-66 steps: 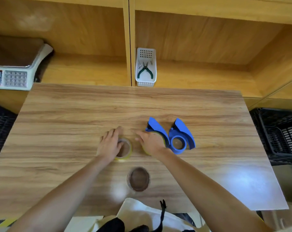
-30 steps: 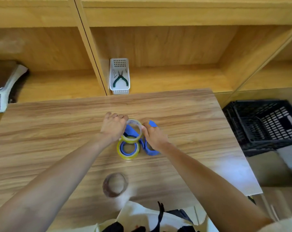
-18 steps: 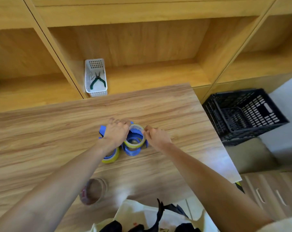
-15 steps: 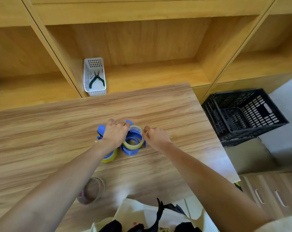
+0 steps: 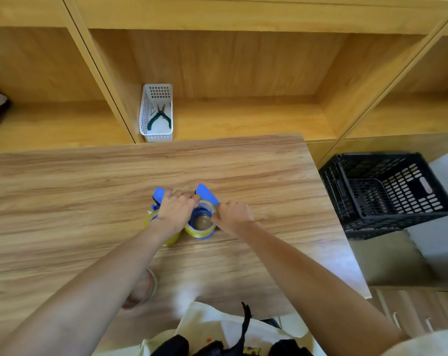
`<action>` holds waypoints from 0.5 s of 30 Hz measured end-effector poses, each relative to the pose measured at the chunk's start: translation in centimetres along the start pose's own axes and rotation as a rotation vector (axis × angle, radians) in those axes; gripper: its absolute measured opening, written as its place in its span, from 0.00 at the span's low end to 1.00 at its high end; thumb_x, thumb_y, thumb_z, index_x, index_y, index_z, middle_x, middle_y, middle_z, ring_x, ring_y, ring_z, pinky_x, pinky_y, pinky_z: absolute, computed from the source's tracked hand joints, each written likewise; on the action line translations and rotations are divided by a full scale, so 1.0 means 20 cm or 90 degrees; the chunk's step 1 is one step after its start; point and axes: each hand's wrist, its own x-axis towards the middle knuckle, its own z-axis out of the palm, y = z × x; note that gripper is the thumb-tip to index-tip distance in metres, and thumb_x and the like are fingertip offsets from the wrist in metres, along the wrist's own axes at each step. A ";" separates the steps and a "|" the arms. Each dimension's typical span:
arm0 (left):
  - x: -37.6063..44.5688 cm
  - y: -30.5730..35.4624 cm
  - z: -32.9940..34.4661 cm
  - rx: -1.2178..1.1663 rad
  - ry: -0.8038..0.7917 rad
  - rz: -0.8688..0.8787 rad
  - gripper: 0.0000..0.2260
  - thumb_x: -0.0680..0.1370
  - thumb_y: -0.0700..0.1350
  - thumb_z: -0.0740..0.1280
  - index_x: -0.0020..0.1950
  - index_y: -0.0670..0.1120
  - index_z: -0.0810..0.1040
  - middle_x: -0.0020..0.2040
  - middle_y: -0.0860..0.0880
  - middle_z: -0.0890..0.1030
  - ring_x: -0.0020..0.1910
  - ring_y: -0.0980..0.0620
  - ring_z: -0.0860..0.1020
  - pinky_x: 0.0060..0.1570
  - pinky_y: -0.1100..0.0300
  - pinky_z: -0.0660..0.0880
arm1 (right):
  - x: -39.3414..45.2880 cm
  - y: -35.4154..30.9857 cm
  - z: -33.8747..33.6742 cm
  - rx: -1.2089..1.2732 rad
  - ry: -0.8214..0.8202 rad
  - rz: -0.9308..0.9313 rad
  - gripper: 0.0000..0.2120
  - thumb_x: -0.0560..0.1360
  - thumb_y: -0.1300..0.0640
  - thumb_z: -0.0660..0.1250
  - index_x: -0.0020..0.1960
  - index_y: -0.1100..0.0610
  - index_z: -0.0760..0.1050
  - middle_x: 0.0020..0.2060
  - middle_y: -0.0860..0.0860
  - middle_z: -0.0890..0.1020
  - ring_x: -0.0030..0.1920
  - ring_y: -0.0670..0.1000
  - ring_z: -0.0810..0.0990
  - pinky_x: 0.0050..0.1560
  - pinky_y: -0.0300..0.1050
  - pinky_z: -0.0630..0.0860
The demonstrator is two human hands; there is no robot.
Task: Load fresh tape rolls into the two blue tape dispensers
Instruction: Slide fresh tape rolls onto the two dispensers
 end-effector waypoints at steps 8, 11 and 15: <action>0.09 0.05 -0.03 0.042 -0.018 0.036 0.10 0.79 0.42 0.62 0.58 0.52 0.75 0.53 0.50 0.83 0.58 0.45 0.77 0.62 0.48 0.64 | 0.08 0.05 0.01 0.011 -0.031 0.029 0.19 0.76 0.46 0.59 0.59 0.57 0.77 0.55 0.58 0.82 0.56 0.60 0.80 0.50 0.48 0.71; 0.09 0.10 -0.04 0.018 -0.039 0.045 0.11 0.79 0.39 0.61 0.59 0.50 0.73 0.53 0.50 0.82 0.59 0.44 0.76 0.65 0.45 0.62 | 0.09 0.10 0.01 -0.005 -0.038 0.033 0.20 0.76 0.45 0.59 0.60 0.57 0.76 0.55 0.57 0.81 0.57 0.59 0.80 0.48 0.48 0.70; 0.14 0.13 -0.02 -0.002 -0.032 0.050 0.07 0.81 0.43 0.61 0.58 0.51 0.73 0.52 0.50 0.82 0.56 0.45 0.77 0.64 0.45 0.62 | 0.10 0.15 0.00 0.003 -0.044 0.047 0.21 0.76 0.45 0.60 0.59 0.58 0.76 0.56 0.57 0.81 0.57 0.59 0.80 0.49 0.47 0.70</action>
